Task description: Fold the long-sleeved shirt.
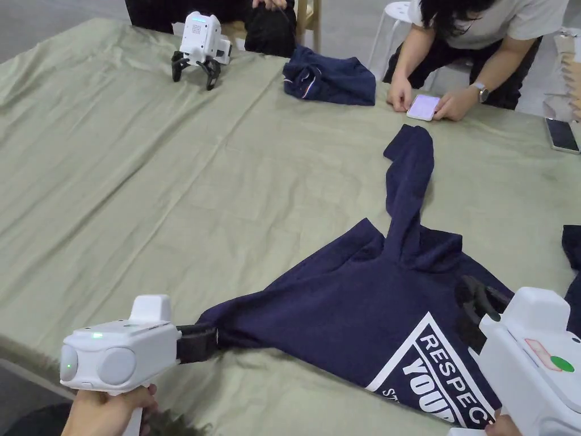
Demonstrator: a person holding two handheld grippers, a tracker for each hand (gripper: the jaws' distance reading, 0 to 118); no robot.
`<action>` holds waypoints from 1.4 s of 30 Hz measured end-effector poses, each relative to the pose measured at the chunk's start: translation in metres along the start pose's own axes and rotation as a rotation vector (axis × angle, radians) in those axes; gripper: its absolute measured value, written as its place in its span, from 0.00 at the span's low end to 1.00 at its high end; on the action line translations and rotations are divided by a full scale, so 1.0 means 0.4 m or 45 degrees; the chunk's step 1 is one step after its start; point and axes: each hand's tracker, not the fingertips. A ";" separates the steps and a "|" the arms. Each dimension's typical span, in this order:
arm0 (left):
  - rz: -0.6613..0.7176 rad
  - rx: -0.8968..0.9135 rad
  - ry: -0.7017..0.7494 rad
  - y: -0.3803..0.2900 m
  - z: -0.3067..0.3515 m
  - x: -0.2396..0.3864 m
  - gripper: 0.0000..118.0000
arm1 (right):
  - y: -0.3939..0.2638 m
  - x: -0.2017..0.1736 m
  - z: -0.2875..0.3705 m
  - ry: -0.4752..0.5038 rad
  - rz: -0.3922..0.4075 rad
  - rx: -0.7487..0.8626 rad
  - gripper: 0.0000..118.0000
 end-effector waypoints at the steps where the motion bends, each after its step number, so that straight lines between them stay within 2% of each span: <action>1: -0.004 0.008 0.015 -0.018 0.011 0.019 0.69 | 0.000 0.004 -0.002 0.003 0.005 -0.006 0.00; 5: -0.018 0.062 0.036 -0.020 0.007 0.032 0.63 | -0.007 0.022 -0.012 -0.003 -0.005 -0.035 0.00; 6: -0.010 0.080 0.036 -0.019 0.010 0.033 0.56 | -0.008 0.029 -0.013 -0.006 -0.008 -0.042 0.00; 8: 0.016 0.074 -0.007 -0.015 0.012 0.038 0.14 | -0.007 0.034 -0.022 -0.011 -0.013 -0.055 0.00; 15: 0.013 0.029 0.029 0.002 0.025 0.101 0.12 | 0.020 0.095 -0.135 0.007 -0.026 -0.139 0.00; 16: 0.007 0.014 0.034 0.002 0.026 0.110 0.12 | 0.032 0.112 -0.168 0.032 -0.027 -0.167 0.10; 17: 0.018 -0.005 0.025 0.023 0.012 0.083 0.11 | 0.046 0.132 -0.209 0.035 -0.008 -0.218 0.32; 18: 0.019 -0.014 0.025 0.026 0.010 0.085 0.11 | 0.058 0.148 -0.250 0.027 0.003 -0.261 0.64; 19: 0.021 -0.027 0.031 0.029 0.009 0.089 0.11 | 0.070 0.167 -0.307 0.013 0.024 -0.324 0.99; 20: 0.041 -0.038 0.028 0.033 0.004 0.083 0.11 | 0.078 0.185 -0.359 0.004 0.060 -0.375 0.99; 21: 0.053 -0.048 0.027 0.040 -0.006 0.074 0.11 | 0.091 0.195 -0.389 0.036 0.079 -0.341 0.98; 23: 0.065 -0.063 0.030 0.050 -0.010 0.075 0.11 | 0.105 0.245 -0.504 0.013 0.104 -0.452 0.99; 27: 0.034 -0.089 0.055 0.067 -0.030 0.086 0.11 | 0.122 0.328 -0.679 0.070 -0.011 -0.601 0.95; 30: 0.009 -0.098 0.063 0.076 -0.042 0.099 0.11 | 0.129 0.339 -0.770 0.184 -0.006 -0.704 0.75; 31: 0.015 -0.097 0.058 0.080 -0.046 0.097 0.11 | 0.122 0.348 -0.799 0.188 -0.006 -0.750 0.66; 32: 0.032 -0.094 0.048 0.083 -0.049 0.092 0.11 | 0.115 0.344 -0.821 0.194 0.009 -0.798 0.51; 34: 0.074 -0.081 0.017 0.079 -0.053 0.082 0.11 | 0.093 0.336 -0.854 0.171 -0.012 -0.912 0.40; 35: 0.100 -0.081 0.000 0.081 -0.054 0.074 0.11 | 0.092 0.324 -0.848 0.075 0.098 -0.884 0.37; 36: 0.120 -0.082 -0.010 0.084 -0.053 0.069 0.11 | 0.102 0.325 -0.840 0.135 0.086 -0.847 0.32; 37: 0.129 -0.087 -0.016 0.082 -0.052 0.067 0.11 | 0.109 0.340 -0.834 0.121 -0.004 -0.853 0.22; 38: 0.135 -0.090 -0.022 0.084 -0.053 0.065 0.11 | 0.120 0.335 -0.807 0.130 -0.011 -0.824 0.01; 42: 0.219 -0.074 -0.059 0.078 -0.048 0.052 0.11 | 0.114 0.306 -0.711 0.175 -0.002 -0.822 0.00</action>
